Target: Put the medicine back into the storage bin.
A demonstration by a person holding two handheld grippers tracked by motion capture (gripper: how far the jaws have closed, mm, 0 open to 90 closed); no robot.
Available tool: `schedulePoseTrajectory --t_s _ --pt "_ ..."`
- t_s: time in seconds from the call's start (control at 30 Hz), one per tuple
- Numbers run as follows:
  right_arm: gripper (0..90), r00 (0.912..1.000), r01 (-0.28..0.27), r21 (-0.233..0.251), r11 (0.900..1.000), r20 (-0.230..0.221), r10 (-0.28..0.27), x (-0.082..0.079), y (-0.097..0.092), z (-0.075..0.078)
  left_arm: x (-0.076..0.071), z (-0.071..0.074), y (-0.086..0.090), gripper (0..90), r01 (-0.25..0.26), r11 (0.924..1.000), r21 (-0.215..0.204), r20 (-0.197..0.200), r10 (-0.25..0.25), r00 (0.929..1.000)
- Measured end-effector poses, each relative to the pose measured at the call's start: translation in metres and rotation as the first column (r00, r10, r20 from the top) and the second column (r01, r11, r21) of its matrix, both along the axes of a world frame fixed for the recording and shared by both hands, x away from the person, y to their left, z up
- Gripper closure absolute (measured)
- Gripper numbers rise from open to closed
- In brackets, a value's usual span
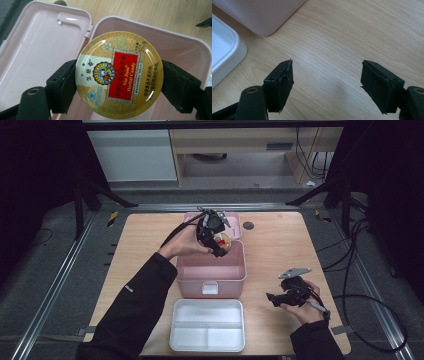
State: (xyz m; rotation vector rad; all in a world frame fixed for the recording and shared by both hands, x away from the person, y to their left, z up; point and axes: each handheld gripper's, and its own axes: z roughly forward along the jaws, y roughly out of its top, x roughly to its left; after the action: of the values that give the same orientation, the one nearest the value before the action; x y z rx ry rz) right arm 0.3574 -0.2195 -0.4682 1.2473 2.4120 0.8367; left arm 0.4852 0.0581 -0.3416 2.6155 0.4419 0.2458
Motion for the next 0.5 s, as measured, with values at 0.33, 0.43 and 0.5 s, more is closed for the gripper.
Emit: schedulePoseTrajectory --t_s 0.33,0.43,0.5 --pt "25.7 1.0 -0.004 -0.003 1.0 -0.006 0.004 0.0 0.0 -0.001 0.009 -0.026 -0.014 19.9 0.005 0.9987 0.05 -0.045 -0.003 0.999" --pt "25.5 0.9999 -0.007 -0.005 1.0 -0.008 0.007 0.0 0.0 -0.002 0.008 -0.034 -0.019 19.9 0.014 0.9974 0.071 -0.059 -0.01 0.9982" --pt "25.3 0.9999 -0.011 -0.009 0.9999 -0.01 0.011 0.001 0.0 -0.002 0.008 -0.038 -0.022 19.9 0.021 0.996 0.086 -0.064 -0.015 0.9978"
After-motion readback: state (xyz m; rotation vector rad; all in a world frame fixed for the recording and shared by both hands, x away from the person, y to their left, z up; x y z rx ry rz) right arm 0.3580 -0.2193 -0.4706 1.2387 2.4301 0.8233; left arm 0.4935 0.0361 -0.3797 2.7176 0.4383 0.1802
